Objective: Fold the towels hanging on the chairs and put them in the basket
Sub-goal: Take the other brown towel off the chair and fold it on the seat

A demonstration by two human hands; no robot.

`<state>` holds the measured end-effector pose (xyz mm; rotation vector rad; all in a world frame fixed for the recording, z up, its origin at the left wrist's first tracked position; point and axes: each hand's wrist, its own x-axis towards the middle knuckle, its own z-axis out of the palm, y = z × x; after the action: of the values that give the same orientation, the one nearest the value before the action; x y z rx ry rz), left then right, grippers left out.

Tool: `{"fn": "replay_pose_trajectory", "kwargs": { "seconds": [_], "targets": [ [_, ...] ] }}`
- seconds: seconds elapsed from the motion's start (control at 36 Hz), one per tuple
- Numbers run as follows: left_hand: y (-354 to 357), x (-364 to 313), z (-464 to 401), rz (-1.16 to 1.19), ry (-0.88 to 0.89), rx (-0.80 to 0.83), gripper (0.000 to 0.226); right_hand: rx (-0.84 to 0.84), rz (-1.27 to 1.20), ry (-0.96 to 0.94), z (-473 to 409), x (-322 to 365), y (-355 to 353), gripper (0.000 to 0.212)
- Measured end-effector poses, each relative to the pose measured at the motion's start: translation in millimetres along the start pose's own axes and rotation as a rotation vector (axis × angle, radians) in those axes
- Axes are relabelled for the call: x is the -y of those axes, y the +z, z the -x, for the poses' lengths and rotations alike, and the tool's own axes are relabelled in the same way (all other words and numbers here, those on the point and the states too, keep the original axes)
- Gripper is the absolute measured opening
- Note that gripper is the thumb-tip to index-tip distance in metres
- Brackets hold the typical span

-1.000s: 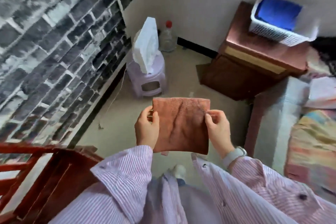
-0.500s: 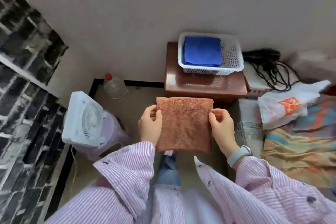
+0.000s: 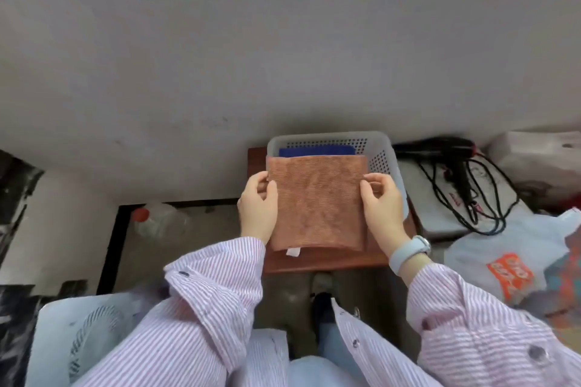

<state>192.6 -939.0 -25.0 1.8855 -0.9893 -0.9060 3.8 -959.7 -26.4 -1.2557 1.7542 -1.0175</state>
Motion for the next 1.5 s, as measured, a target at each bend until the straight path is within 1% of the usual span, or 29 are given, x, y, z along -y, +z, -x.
{"fn": "replay_pose_trajectory", "kwargs": {
  "seconds": [0.17, 0.25, 0.44, 0.53, 0.58, 0.64, 0.69, 0.75, 0.78, 0.83, 0.92, 1.22, 1.39, 1.47, 1.5],
  "targets": [
    [47, 2, -64, 0.001, -0.078, -0.089, 0.029, 0.106, 0.005, 0.008, -79, -23, 20, 0.009],
    [61, 14, -78, -0.029, -0.116, -0.084, 0.03, 0.155, 0.026, 0.016, -93, -34, 27, 0.011],
    [75, 31, -95, -0.223, -0.205, -0.027, 0.031, 0.261, 0.11, 0.135, -118, -63, 29, 0.012],
    [77, 27, -97, -0.312, -0.153, -0.058, 0.034, 0.274, 0.156, 0.137, -119, -62, 27, 0.014],
    [79, 23, -93, -0.428, -0.035, -0.126, 0.038, 0.213, 0.257, 0.049, -118, -57, 26, 0.017],
    [82, 21, -87, -0.56, 0.148, -0.155, 0.04, 0.122, 0.394, -0.159, -114, -49, 27, 0.023],
    [87, 23, -88, -0.675, 0.302, -0.09, 0.042, 0.1, 0.495, -0.401, -111, -39, 34, 0.032],
    [94, 29, -92, -0.791, 0.394, 0.036, 0.046, 0.174, 0.608, -0.572, -111, -38, 47, 0.04],
    [98, 33, -94, -0.848, 0.416, 0.093, 0.048, 0.237, 0.677, -0.602, -111, -42, 54, 0.044],
    [105, 43, -99, -0.94, 0.415, 0.16, 0.052, 0.356, 0.816, -0.575, -114, -53, 66, 0.048],
    [112, 57, -109, -0.969, 0.379, 0.201, 0.056, 0.444, 0.932, -0.529, -123, -74, 74, 0.05],
    [128, 76, -120, -0.994, 0.358, 0.221, 0.062, 0.467, 0.896, -0.544, -133, -111, 88, 0.056],
    [125, 69, -122, -1.034, 0.334, 0.29, 0.062, 0.532, 0.919, -0.496, -134, -102, 85, 0.056],
    [120, 56, -119, -1.042, 0.3, 0.323, 0.062, 0.594, 0.933, -0.416, -133, -83, 79, 0.058],
    [117, 50, -117, -1.037, 0.298, 0.327, 0.061, 0.58, 0.939, -0.42, -132, -77, 77, 0.059]
  ]
}}
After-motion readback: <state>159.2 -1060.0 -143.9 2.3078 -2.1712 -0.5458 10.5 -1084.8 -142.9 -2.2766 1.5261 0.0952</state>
